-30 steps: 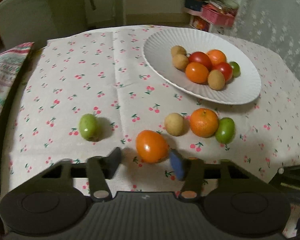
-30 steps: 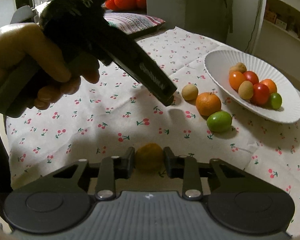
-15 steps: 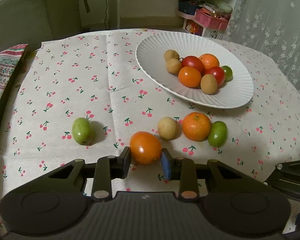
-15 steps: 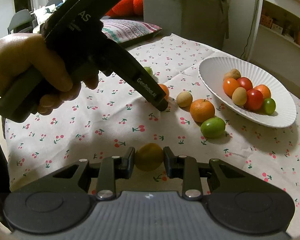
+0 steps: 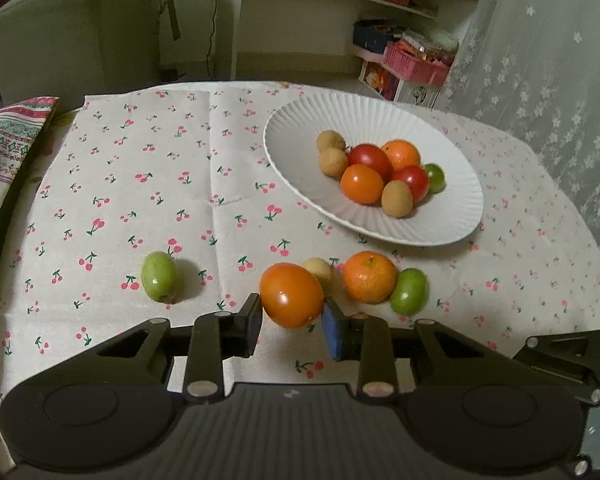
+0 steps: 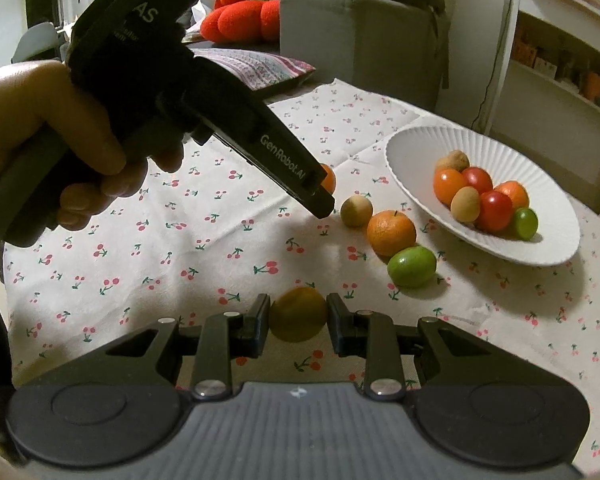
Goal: Organize fruits
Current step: 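Carry the orange tomato and brownish fruit over the white plate, then lower both held fruits into the plate and open both grippers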
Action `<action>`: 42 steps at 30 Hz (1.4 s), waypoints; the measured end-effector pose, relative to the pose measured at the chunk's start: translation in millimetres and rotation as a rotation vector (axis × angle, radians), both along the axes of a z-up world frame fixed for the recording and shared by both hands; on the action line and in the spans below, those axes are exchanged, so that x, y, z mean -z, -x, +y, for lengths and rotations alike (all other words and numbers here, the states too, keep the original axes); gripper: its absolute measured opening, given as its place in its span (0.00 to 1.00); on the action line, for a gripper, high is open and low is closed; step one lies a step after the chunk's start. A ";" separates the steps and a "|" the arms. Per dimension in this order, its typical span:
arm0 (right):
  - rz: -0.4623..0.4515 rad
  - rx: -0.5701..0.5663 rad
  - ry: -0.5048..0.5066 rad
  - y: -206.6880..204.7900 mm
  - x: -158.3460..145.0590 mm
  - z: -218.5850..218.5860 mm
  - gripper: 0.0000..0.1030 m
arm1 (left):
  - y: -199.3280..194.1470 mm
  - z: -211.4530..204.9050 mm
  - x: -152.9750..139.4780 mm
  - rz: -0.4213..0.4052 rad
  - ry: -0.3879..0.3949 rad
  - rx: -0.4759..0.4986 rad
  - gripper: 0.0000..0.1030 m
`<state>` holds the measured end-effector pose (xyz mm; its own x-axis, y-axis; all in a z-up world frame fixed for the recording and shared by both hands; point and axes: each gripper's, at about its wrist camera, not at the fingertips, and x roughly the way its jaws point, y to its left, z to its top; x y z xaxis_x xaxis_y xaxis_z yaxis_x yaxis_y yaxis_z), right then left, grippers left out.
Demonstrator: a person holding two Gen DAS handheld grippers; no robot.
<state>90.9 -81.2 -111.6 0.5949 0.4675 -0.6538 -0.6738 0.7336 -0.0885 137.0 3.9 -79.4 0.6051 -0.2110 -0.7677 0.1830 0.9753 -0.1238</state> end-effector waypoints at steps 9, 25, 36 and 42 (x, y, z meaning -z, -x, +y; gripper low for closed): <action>-0.034 0.023 -0.013 -0.6 -4.7 -1.2 0.26 | 4.3 -3.9 -14.9 -0.061 0.029 0.009 0.16; -0.110 0.240 -0.142 -33.1 -34.1 -38.7 0.26 | -20.7 -12.3 -31.5 -0.123 0.035 -0.005 0.16; -0.088 0.352 -0.204 -51.6 -34.8 -56.8 0.26 | -43.3 -33.3 -31.1 -0.109 0.042 0.024 0.17; -0.090 0.406 -0.206 -69.3 -30.7 -63.2 0.26 | -55.1 -42.4 -19.1 -0.067 0.052 0.038 0.17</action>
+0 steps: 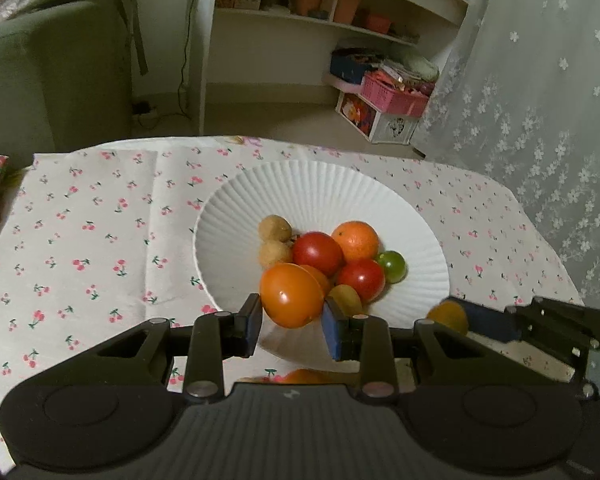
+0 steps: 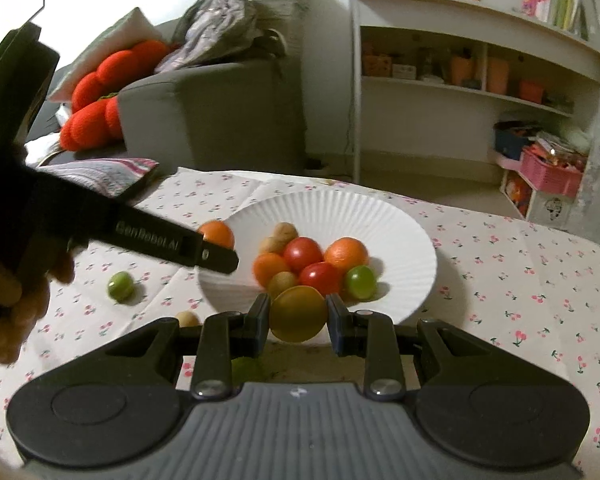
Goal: Organize fruits
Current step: 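Lower both held fruits into the plate and open both grippers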
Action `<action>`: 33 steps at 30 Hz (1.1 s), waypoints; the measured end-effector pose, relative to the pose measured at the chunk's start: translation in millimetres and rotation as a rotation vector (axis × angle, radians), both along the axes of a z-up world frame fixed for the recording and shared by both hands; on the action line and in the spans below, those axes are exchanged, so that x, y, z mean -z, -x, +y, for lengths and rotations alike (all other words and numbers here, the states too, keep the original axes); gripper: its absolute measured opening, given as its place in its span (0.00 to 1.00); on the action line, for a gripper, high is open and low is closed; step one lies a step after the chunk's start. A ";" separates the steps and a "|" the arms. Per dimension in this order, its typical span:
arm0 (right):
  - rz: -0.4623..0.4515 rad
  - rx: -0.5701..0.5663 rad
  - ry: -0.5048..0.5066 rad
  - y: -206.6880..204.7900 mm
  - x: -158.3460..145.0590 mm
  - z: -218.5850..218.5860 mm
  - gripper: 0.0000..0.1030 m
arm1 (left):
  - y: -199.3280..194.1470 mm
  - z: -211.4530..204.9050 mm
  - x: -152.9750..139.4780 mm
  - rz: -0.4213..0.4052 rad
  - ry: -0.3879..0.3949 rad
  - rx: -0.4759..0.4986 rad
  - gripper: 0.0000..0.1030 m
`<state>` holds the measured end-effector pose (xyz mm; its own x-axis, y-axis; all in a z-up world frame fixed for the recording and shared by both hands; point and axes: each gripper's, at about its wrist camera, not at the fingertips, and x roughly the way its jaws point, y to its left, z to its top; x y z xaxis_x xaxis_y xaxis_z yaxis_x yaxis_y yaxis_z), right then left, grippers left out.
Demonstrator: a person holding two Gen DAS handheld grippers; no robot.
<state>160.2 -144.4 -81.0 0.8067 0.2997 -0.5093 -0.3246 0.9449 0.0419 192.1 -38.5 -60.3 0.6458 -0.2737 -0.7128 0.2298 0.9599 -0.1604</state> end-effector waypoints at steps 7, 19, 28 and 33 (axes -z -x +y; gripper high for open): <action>0.060 0.012 -0.030 -12.3 7.5 -0.9 0.26 | -5.6 -0.2 7.8 0.014 -0.011 0.016 0.17; 0.096 0.067 -0.055 -18.8 10.1 -1.6 0.29 | -1.4 5.5 4.6 -0.006 -0.007 0.012 0.22; 0.080 0.078 -0.073 -9.5 5.7 -1.0 0.31 | 6.0 25.4 -12.7 -0.005 0.047 -0.070 0.30; 0.070 0.066 -0.064 -6.9 5.0 0.8 0.33 | 12.1 29.2 -14.4 -0.003 0.041 -0.081 0.31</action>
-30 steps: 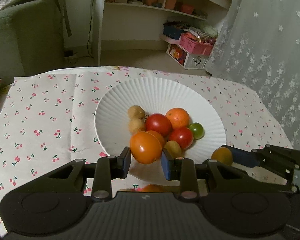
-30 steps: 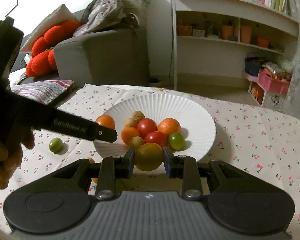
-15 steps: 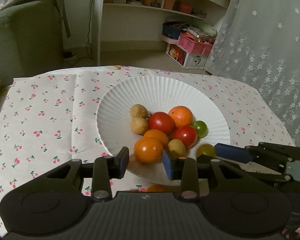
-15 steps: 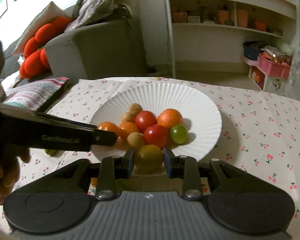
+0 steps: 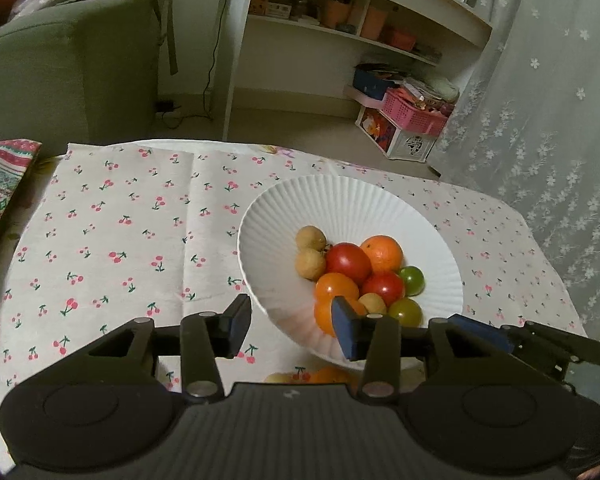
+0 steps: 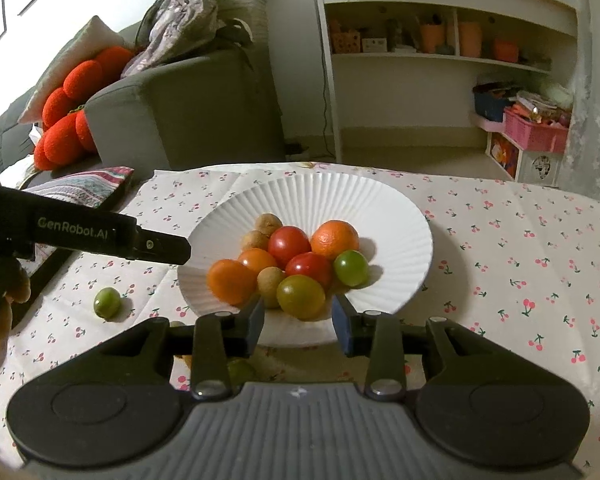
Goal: Organize fruits
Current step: 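Lower both held fruits into the plate and open both grippers, then withdraw both grippers from the plate toward the two green limes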
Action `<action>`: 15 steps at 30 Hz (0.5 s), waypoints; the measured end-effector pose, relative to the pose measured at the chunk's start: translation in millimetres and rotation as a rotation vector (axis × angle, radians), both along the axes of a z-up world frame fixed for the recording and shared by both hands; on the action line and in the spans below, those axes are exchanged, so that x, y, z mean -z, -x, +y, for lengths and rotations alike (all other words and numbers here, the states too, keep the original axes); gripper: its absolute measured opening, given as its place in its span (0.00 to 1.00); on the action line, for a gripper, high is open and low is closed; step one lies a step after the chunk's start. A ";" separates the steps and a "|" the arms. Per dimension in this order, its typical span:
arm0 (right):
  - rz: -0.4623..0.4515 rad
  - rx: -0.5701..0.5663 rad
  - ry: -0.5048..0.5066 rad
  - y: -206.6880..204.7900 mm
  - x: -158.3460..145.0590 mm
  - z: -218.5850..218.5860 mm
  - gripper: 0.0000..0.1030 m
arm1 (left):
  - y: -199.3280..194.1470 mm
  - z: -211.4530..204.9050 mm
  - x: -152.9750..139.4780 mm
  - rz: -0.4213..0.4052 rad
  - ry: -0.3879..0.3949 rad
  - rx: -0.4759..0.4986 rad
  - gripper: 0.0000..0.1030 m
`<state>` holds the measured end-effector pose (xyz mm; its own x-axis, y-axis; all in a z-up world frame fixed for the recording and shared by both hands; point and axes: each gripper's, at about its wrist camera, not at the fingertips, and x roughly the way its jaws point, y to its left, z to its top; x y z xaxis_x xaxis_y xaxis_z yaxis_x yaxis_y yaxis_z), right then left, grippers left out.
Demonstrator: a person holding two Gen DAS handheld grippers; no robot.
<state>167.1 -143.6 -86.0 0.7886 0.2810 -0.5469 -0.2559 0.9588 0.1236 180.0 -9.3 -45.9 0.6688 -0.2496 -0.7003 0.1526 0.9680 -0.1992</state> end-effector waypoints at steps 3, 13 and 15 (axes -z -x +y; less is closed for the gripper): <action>0.006 -0.012 -0.001 2.1 0.0 2.1 0.35 | 2.6 1.4 -1.2 0.001 -0.002 0.001 0.32; -0.012 -0.065 0.019 11.2 -2.6 10.7 0.40 | 10.2 10.2 -4.9 0.004 -0.028 -0.030 0.33; -0.008 -0.073 0.015 12.2 -2.8 10.8 0.40 | 11.8 16.3 -8.1 0.003 -0.017 -0.041 0.33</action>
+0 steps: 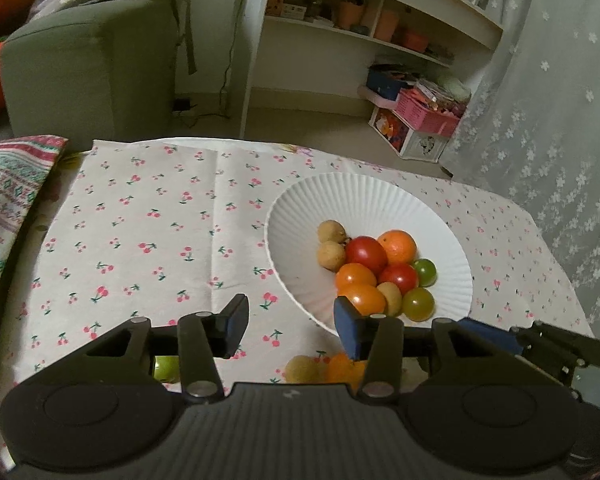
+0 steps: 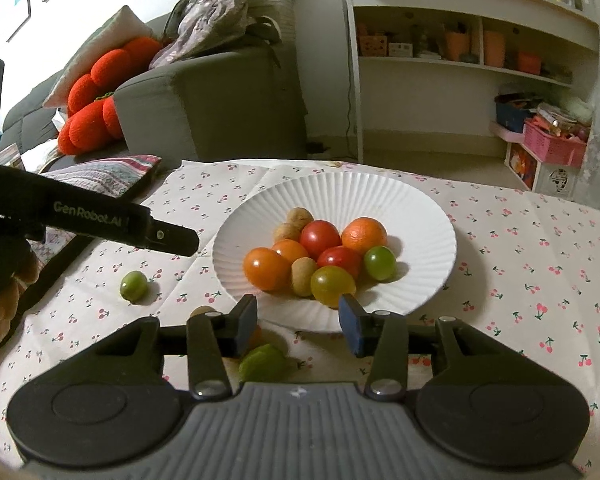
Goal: Organize fruits
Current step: 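Withdraw both grippers from the plate toward the two green limes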
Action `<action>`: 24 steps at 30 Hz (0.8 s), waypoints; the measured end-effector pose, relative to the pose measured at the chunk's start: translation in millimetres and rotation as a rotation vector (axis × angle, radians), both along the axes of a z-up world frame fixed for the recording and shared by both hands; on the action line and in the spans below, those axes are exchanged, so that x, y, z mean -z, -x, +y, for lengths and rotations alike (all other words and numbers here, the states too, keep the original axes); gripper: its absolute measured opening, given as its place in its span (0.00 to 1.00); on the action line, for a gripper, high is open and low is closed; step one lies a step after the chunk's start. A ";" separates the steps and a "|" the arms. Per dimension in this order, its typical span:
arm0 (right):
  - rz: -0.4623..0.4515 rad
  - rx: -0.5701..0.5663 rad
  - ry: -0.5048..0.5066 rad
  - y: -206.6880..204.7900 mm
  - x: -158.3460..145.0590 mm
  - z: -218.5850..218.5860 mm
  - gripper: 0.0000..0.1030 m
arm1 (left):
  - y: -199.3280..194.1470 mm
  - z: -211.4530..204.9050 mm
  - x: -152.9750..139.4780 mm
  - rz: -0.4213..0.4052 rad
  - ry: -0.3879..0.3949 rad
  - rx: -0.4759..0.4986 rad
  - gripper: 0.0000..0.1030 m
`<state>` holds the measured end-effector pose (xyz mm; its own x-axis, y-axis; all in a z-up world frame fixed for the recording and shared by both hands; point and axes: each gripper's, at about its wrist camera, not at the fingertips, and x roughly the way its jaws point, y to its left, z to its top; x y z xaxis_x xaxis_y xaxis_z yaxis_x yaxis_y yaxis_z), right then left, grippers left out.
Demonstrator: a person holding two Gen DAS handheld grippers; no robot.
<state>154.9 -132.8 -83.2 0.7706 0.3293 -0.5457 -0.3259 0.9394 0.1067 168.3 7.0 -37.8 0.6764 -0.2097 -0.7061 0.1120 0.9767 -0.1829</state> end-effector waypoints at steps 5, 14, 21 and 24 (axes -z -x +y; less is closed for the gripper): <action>0.001 -0.025 0.005 5.1 0.1 2.5 0.41 | 6.9 16.5 -6.0 -0.014 0.001 -0.029 0.34; 0.010 -0.095 0.017 16.1 -1.0 8.7 0.46 | 17.6 42.6 0.9 0.020 -0.002 -0.071 0.37; 0.035 -0.121 0.029 17.1 2.6 11.2 0.55 | 22.6 48.4 6.2 0.058 -0.007 -0.083 0.40; 0.062 -0.144 0.035 18.3 6.6 13.5 0.56 | 24.5 47.5 8.8 0.069 -0.007 -0.074 0.43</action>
